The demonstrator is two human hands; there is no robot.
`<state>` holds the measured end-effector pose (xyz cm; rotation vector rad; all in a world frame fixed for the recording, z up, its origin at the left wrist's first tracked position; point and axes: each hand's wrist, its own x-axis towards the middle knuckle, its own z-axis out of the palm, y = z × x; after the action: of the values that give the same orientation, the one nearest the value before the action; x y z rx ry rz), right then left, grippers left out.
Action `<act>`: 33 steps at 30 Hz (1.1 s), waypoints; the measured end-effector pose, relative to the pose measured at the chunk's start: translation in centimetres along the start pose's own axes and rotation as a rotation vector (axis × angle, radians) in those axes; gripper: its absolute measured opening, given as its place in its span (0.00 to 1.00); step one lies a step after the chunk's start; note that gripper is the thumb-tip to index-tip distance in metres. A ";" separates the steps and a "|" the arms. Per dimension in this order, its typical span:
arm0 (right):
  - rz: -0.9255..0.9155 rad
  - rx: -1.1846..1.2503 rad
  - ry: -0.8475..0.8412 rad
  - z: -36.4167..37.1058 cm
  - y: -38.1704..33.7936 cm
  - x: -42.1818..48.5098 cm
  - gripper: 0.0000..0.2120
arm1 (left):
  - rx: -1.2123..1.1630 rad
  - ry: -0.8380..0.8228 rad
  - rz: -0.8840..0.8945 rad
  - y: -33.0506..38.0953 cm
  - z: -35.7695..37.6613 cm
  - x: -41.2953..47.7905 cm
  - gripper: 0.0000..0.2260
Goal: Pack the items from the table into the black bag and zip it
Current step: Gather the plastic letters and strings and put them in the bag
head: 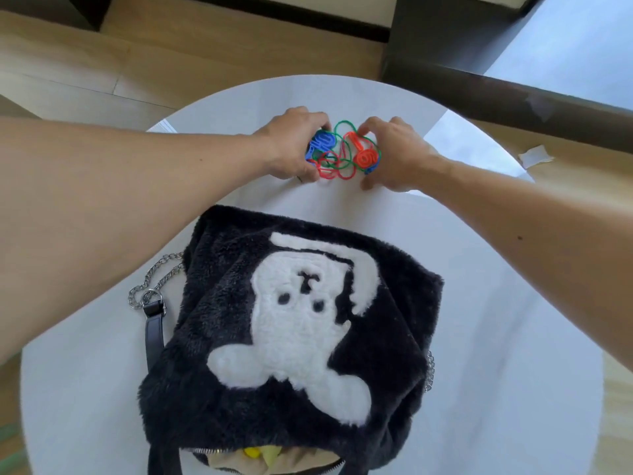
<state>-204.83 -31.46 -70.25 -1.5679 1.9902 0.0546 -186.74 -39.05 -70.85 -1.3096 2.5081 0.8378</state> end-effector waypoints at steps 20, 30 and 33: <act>-0.051 -0.048 0.087 3.2 -3.5 -0.3 0.06 | -0.736 0.067 -0.274 2.5 1.8 -3.0 0.12; -0.153 0.214 0.165 -2.7 -6.6 -4.5 0.08 | -1.613 -0.056 -0.497 5.0 -0.6 -5.0 0.21; -0.244 0.093 0.242 -5.7 -8.1 -6.7 0.08 | -1.849 -0.079 -0.450 6.6 -2.1 -6.5 0.23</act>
<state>-199.18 -30.19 -59.81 -1.8141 1.9291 -0.3345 -187.98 -32.74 -63.81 -1.7699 0.6523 3.0278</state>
